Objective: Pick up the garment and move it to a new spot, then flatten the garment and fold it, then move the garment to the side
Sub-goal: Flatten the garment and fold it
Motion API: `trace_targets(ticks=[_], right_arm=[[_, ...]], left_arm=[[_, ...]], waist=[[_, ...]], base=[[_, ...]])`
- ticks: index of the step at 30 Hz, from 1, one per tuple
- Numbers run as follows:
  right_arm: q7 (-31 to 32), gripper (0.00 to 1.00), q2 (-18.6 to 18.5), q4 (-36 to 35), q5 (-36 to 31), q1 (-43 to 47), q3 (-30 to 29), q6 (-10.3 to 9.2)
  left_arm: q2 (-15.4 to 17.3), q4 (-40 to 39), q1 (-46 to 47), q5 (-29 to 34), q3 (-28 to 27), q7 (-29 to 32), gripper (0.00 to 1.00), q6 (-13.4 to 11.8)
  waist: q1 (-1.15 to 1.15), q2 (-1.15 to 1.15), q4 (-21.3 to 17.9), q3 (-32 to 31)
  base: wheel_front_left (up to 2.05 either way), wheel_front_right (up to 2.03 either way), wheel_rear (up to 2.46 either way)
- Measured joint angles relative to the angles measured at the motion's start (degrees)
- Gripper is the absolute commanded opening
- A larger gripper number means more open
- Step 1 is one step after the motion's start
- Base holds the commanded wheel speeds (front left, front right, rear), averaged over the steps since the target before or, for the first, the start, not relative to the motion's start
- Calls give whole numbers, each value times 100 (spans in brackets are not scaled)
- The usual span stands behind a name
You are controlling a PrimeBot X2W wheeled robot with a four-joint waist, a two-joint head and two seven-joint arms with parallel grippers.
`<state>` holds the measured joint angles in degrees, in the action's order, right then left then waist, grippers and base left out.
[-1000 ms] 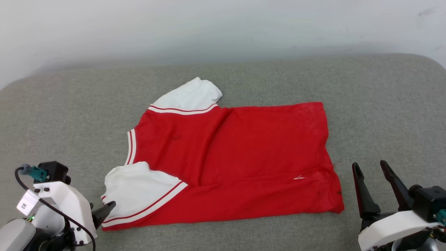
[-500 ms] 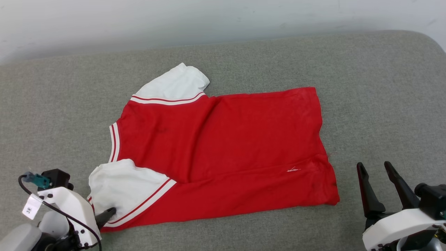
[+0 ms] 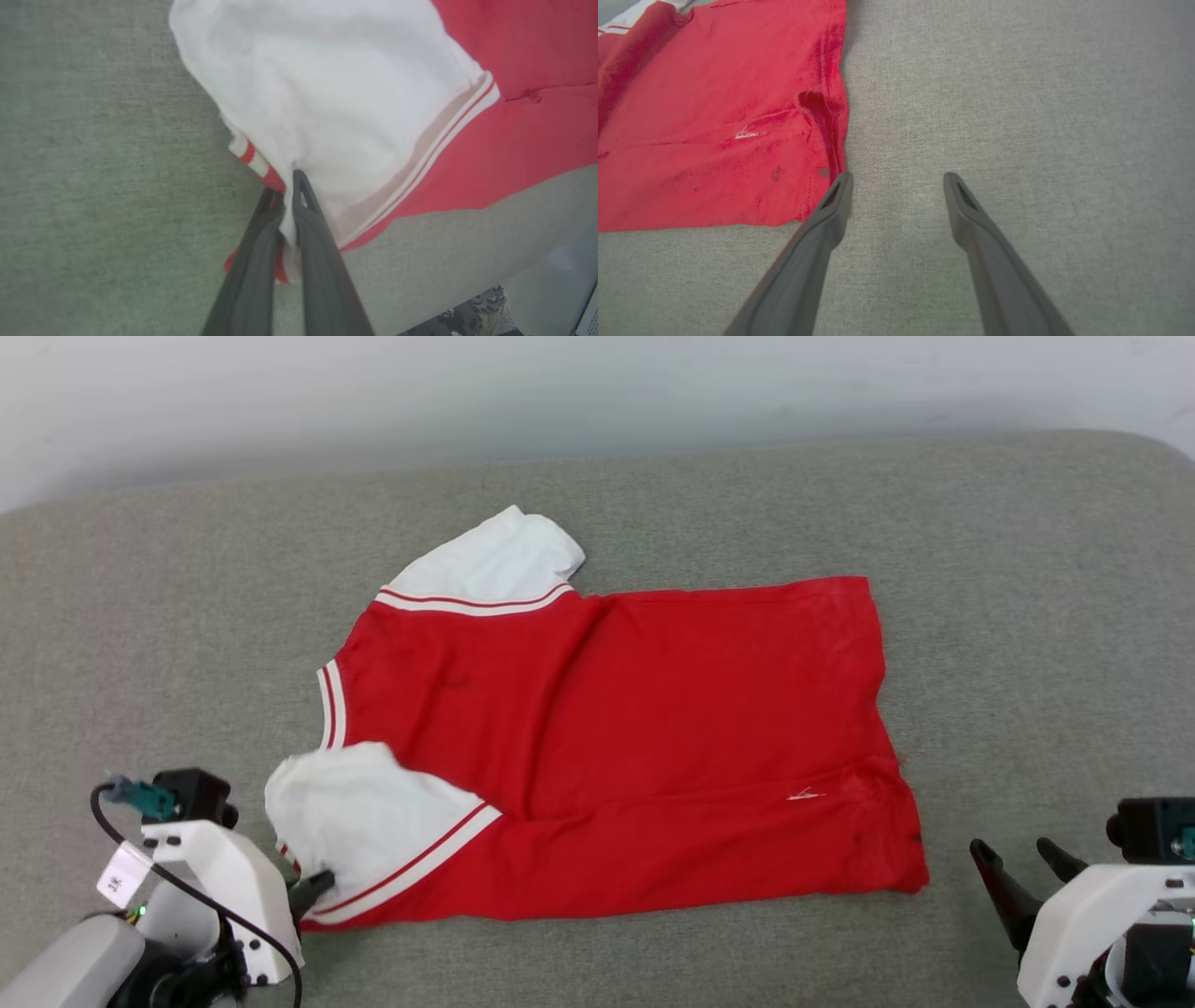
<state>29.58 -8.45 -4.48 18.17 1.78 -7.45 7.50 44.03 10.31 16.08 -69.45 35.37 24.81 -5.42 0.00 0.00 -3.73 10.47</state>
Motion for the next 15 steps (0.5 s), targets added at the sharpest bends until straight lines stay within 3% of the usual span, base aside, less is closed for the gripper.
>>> trace_targets(ticks=[5,15], right_arm=[[762,100,-125,-12,121,-270,231,0],[926,100,-165,833,316,-975,858,1]], left_arm=[[142,-456,181,260,-93,-209,0,-78],[259,-954,274,443,-153,-309,0,-221]], waist=[[0,0,155,116],[0,0,354,442]], base=[[0,0,0],[0,0,0]])
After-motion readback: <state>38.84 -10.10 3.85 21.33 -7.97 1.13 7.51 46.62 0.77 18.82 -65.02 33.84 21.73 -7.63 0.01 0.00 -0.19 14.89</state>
